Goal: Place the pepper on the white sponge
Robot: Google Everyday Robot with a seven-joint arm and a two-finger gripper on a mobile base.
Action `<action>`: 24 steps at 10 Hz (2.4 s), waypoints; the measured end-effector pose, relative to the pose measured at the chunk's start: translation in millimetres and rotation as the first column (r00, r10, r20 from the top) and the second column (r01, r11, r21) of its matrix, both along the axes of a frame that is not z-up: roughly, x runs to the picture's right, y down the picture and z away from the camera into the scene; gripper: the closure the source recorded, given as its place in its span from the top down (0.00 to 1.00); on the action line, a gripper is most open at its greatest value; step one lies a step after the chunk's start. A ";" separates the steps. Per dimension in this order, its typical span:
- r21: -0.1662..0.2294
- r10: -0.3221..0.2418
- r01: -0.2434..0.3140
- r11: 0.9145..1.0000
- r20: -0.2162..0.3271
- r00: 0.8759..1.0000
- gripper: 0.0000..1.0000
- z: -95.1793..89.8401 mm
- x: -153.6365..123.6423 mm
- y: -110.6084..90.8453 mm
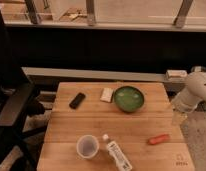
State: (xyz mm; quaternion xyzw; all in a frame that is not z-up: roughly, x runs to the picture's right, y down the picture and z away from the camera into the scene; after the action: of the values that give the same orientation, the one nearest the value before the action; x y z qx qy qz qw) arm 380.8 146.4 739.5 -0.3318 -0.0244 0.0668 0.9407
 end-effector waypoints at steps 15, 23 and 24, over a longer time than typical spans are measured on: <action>0.000 0.002 -0.002 1.000 -0.001 1.000 0.63 -0.2 0.8 0.8; 0.066 -0.019 0.012 0.998 0.100 0.995 0.63 -10.1 -26.9 23.6; 0.069 -0.027 0.019 0.997 0.120 0.992 0.63 -11.7 -29.8 33.1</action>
State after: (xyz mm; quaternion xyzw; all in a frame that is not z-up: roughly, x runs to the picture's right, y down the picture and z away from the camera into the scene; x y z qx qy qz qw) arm 351.0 179.5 727.8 -0.3033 -0.0797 0.0348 0.9489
